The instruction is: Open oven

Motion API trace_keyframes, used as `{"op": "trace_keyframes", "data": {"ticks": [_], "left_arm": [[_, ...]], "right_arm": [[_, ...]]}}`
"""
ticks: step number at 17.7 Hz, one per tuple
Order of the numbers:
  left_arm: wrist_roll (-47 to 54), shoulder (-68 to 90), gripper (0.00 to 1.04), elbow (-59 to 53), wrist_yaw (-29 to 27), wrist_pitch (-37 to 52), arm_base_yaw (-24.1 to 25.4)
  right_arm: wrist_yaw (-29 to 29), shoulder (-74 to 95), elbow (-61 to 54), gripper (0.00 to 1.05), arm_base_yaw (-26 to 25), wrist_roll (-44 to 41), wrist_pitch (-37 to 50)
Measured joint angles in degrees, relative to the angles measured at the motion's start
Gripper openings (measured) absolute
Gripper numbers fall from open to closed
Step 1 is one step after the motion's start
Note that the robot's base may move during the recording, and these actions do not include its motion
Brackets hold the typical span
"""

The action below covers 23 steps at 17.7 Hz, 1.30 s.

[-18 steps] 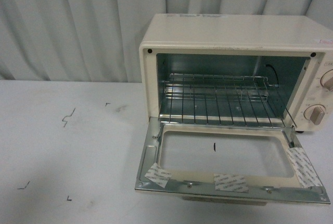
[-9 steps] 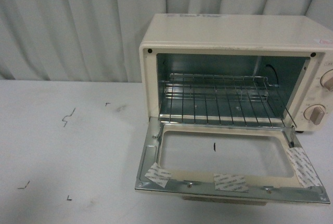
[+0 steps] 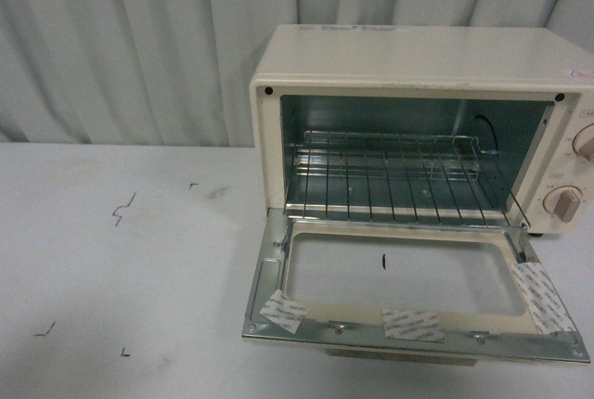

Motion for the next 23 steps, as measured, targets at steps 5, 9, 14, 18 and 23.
{"op": "trace_keyframes", "data": {"ticks": [5, 9, 14, 18, 23], "left_arm": [[0.04, 0.00, 0.98, 0.00, 0.00, -0.04, 0.00], [0.04, 0.00, 0.98, 0.00, 0.00, 0.00, 0.00], [0.04, 0.00, 0.98, 0.00, 0.02, -0.09, 0.00], [0.04, 0.00, 0.98, 0.00, -0.02, 0.13, 0.00], [0.04, 0.00, 0.98, 0.02, 0.02, -0.13, 0.00]], "right_arm": [[0.00, 0.02, 0.00, 0.98, 0.00, 0.00, -0.02], [0.00, 0.02, 0.00, 0.98, 0.00, 0.00, -0.02], [-0.02, 0.07, 0.00, 0.98, 0.00, 0.00, -0.15], [-0.02, 0.00, 0.00, 0.98, 0.00, 0.00, 0.20], [0.00, 0.04, 0.00, 0.98, 0.00, -0.02, 0.00]]}}
